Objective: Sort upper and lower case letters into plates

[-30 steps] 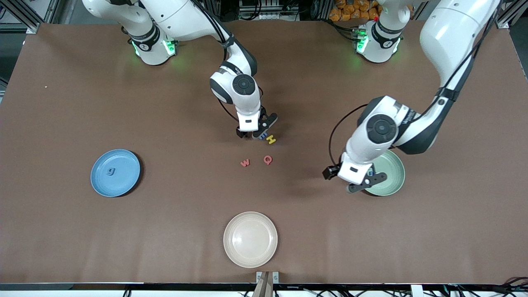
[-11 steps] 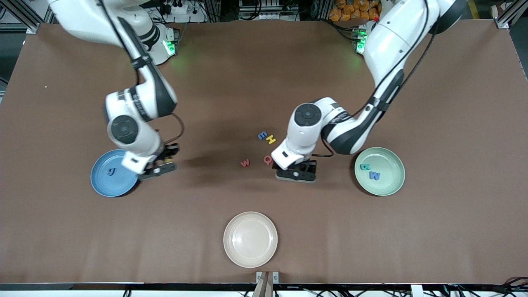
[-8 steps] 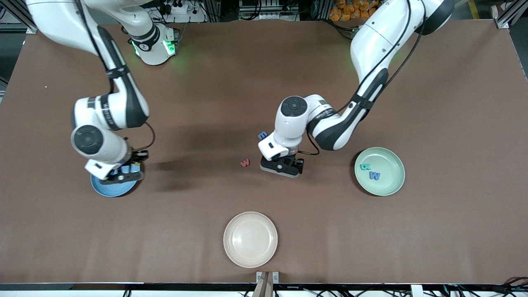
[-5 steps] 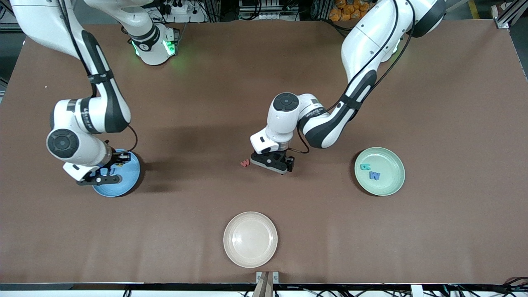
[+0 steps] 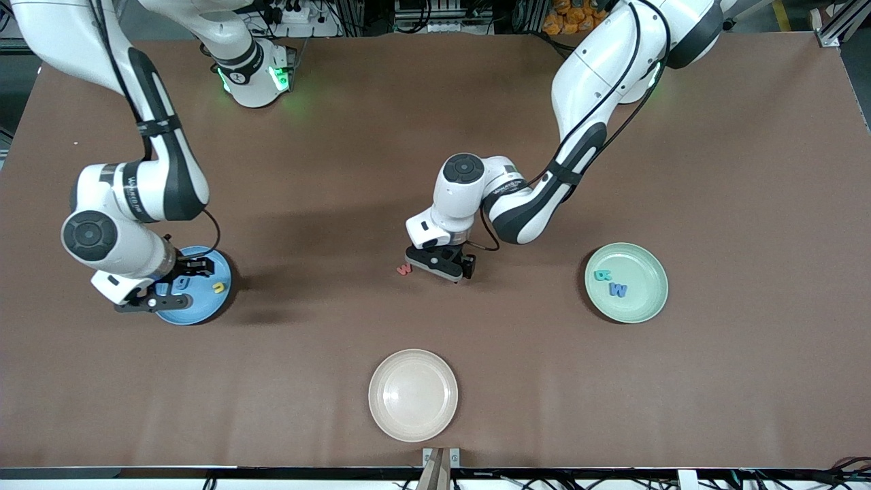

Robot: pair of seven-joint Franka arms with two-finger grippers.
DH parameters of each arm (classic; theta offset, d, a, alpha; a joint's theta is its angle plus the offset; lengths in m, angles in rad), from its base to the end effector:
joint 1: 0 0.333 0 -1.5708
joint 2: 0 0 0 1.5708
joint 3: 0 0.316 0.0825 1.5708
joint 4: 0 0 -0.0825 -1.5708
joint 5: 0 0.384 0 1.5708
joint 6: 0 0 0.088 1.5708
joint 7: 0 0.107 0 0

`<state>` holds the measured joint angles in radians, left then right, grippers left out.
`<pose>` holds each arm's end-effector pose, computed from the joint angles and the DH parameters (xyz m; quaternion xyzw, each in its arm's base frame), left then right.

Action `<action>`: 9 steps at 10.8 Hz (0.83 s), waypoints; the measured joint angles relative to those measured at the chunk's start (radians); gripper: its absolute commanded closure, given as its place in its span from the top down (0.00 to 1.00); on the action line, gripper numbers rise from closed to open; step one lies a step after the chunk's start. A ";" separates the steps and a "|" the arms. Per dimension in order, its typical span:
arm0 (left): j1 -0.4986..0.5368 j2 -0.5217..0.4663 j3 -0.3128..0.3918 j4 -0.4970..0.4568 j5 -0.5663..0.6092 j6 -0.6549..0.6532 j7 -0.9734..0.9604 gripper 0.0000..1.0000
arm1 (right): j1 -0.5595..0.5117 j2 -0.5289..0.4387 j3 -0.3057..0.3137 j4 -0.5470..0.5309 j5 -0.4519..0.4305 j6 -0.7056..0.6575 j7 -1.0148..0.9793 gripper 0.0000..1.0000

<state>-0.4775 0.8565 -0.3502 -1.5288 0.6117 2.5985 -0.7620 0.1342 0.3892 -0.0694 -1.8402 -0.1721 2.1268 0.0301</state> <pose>0.5187 -0.5119 0.1970 0.9678 -0.1957 0.1489 0.0534 0.6265 0.0357 0.3101 0.9928 0.0681 -0.0471 0.0861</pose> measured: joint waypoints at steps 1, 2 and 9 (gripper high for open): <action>-0.002 0.001 0.000 0.000 0.000 0.000 -0.012 1.00 | 0.028 -0.001 0.014 0.025 0.009 0.000 -0.002 1.00; -0.004 0.003 0.000 -0.001 0.000 0.000 -0.026 1.00 | 0.040 -0.005 0.050 0.059 0.020 -0.008 -0.003 1.00; -0.020 0.013 0.001 -0.020 0.000 0.000 -0.061 0.84 | -0.012 -0.098 0.079 0.208 0.094 -0.329 -0.029 1.00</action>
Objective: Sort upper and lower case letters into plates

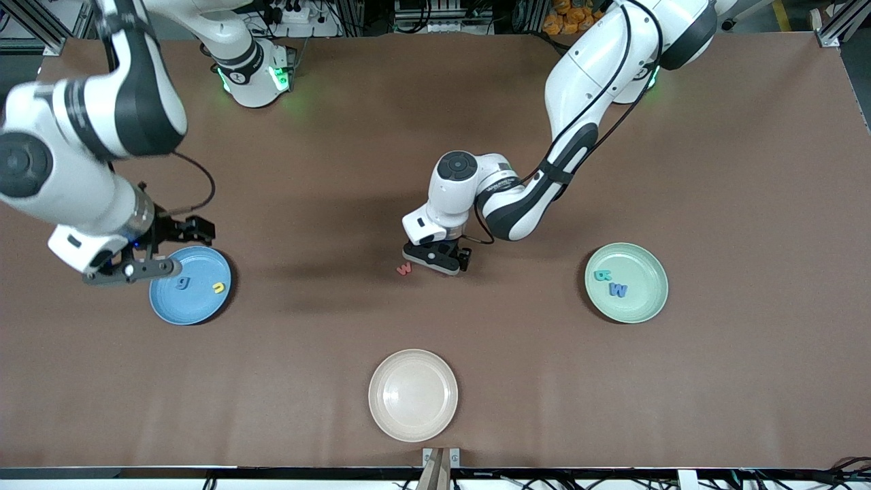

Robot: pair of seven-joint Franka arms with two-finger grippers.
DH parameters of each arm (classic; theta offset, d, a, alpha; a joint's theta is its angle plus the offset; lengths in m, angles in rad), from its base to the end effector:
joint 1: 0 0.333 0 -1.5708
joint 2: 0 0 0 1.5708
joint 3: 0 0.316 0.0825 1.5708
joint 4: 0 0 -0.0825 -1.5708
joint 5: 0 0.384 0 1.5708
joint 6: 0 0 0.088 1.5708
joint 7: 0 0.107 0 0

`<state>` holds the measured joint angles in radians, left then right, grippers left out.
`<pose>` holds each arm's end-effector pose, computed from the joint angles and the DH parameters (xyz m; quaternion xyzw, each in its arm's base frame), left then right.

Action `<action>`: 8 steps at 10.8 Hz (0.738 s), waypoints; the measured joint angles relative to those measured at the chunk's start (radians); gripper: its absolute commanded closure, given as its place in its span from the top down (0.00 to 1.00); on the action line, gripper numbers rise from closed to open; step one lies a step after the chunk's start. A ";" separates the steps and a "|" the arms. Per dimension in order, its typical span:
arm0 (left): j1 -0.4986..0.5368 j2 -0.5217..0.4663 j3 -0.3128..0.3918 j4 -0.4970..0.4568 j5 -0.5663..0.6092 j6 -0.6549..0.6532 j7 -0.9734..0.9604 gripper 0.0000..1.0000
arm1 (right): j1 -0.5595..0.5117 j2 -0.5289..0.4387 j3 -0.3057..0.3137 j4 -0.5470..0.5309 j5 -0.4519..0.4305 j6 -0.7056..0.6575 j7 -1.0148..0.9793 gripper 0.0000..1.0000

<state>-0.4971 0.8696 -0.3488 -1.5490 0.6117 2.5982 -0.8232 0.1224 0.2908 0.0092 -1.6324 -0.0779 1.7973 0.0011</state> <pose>0.5013 -0.5181 0.1792 0.9737 -0.1783 0.1322 0.0520 0.6279 0.0760 0.4400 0.9945 0.0760 -0.0603 0.0401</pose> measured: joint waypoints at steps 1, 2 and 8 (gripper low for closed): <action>0.000 0.000 0.001 -0.004 0.000 0.000 0.000 0.82 | 0.000 0.049 -0.001 0.005 -0.012 0.024 0.002 1.00; 0.000 0.000 0.001 -0.007 0.000 0.000 0.000 0.79 | -0.001 0.081 -0.003 0.017 -0.018 0.033 0.008 1.00; 0.000 0.000 0.001 -0.009 0.000 0.000 -0.001 0.68 | 0.040 0.087 0.007 0.014 -0.018 -0.006 0.008 1.00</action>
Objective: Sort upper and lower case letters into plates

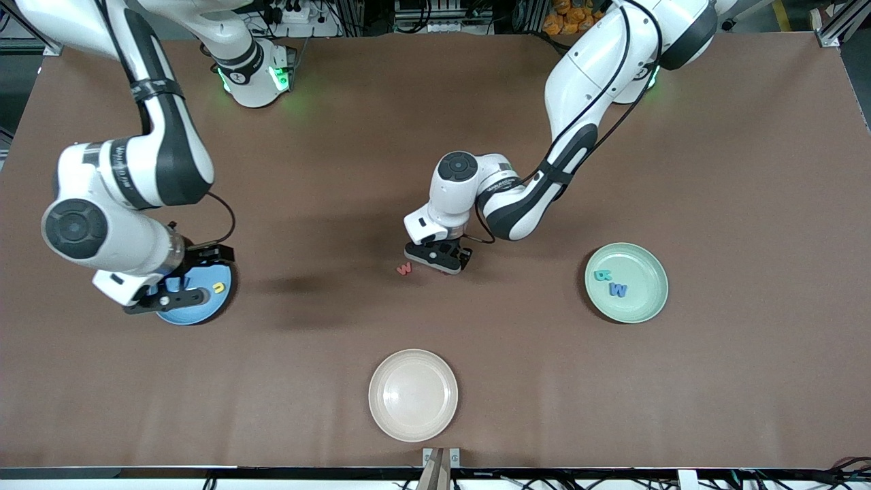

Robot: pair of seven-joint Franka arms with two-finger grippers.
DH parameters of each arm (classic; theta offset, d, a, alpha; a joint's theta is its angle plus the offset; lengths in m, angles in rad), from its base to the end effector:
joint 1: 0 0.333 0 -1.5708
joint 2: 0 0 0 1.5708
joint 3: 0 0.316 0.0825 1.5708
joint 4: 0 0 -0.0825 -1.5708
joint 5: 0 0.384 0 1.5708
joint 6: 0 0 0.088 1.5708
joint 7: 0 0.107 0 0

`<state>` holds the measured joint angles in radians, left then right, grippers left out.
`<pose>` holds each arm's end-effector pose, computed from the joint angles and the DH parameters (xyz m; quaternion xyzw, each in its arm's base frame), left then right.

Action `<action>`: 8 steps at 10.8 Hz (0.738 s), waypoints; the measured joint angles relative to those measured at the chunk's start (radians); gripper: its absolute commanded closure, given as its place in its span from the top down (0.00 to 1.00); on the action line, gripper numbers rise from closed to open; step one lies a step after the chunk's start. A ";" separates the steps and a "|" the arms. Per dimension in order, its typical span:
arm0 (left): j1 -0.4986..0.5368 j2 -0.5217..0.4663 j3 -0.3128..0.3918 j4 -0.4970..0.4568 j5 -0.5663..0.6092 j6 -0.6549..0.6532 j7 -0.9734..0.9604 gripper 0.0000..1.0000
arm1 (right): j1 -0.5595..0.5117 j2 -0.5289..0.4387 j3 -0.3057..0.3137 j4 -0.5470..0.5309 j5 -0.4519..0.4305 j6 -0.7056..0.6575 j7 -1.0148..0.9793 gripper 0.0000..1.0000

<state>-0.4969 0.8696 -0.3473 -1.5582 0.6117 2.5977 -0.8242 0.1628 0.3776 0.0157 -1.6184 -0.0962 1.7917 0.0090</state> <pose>0.4991 -0.5161 0.1751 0.9742 -0.1787 0.1284 0.0491 0.6331 0.1049 0.3908 0.9889 0.0991 -0.0974 0.0520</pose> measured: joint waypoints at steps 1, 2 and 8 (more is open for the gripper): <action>0.000 0.000 0.000 0.000 0.000 -0.001 0.000 0.68 | 0.024 0.000 0.001 -0.003 0.000 -0.003 0.001 1.00; 0.000 0.000 0.000 0.000 0.000 -0.004 -0.001 0.68 | 0.047 0.000 0.002 -0.003 0.000 -0.003 0.002 1.00; -0.001 0.000 -0.002 -0.001 0.000 -0.018 -0.026 0.61 | 0.047 0.005 -0.003 -0.005 0.105 0.021 0.007 1.00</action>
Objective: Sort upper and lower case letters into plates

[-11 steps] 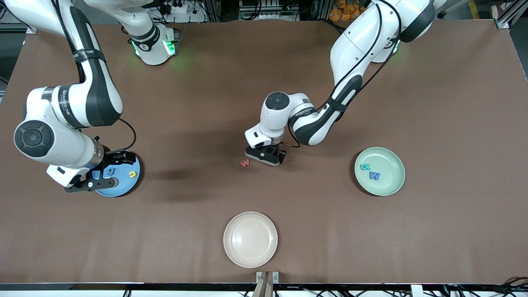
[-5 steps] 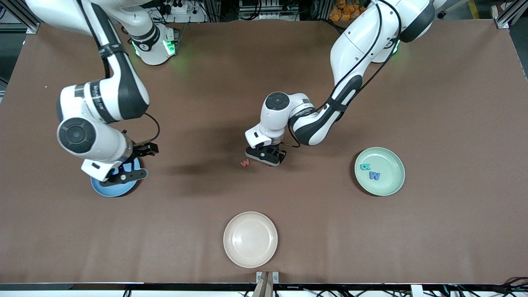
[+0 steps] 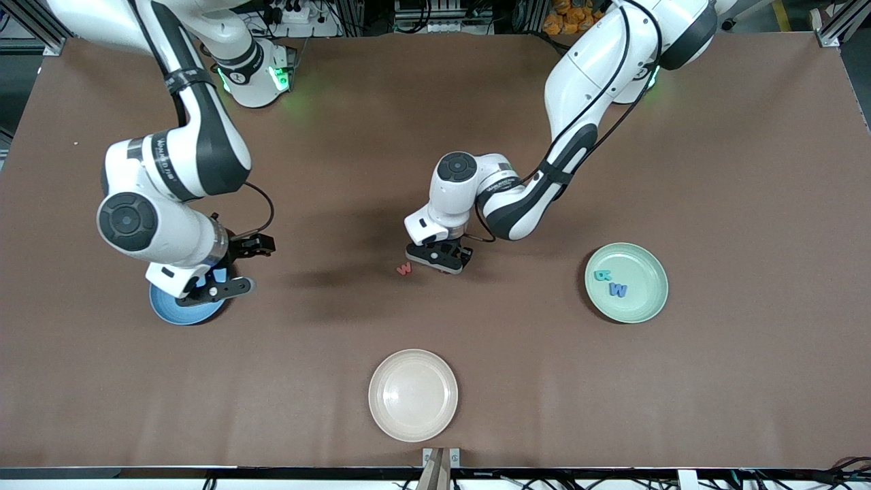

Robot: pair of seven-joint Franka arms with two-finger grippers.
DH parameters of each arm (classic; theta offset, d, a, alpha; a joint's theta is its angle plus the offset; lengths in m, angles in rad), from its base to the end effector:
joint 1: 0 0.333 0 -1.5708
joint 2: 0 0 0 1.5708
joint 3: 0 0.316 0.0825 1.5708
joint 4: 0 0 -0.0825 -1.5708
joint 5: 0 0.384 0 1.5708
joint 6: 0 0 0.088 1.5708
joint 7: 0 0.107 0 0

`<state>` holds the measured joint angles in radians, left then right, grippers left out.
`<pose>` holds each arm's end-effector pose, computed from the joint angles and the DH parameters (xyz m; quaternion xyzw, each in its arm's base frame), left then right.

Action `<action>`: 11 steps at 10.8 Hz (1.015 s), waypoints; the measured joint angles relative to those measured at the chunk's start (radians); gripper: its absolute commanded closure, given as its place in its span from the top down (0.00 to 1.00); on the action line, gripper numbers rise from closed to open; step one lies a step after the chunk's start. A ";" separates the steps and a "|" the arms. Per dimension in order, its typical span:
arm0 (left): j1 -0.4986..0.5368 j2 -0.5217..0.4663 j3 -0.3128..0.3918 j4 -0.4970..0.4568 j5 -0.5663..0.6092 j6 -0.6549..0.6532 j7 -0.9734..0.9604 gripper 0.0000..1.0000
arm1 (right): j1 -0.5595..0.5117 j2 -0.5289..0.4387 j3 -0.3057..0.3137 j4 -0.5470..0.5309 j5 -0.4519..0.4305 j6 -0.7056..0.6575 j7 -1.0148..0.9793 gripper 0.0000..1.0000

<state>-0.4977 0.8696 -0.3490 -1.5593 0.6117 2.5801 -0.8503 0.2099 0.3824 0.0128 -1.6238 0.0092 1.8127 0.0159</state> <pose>0.4974 -0.5156 0.1730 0.9774 -0.1665 0.1225 0.0439 0.6273 0.1420 0.3863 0.9902 0.1010 -0.0967 0.0048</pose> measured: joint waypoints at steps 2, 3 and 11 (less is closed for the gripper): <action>-0.001 0.000 0.000 0.000 0.000 -0.010 -0.001 0.52 | -0.010 0.010 0.000 -0.011 0.018 0.004 0.001 1.00; -0.001 0.000 -0.001 -0.001 0.000 -0.012 -0.001 0.40 | -0.010 0.020 0.000 -0.015 0.031 0.011 0.011 1.00; 0.004 -0.013 0.001 0.007 0.000 -0.055 -0.001 0.00 | 0.043 0.041 0.009 -0.066 0.071 0.057 0.134 1.00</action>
<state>-0.4932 0.8568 -0.3484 -1.5528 0.6117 2.5252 -0.8510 0.2532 0.4230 0.0214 -1.6898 0.0800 1.8697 0.1498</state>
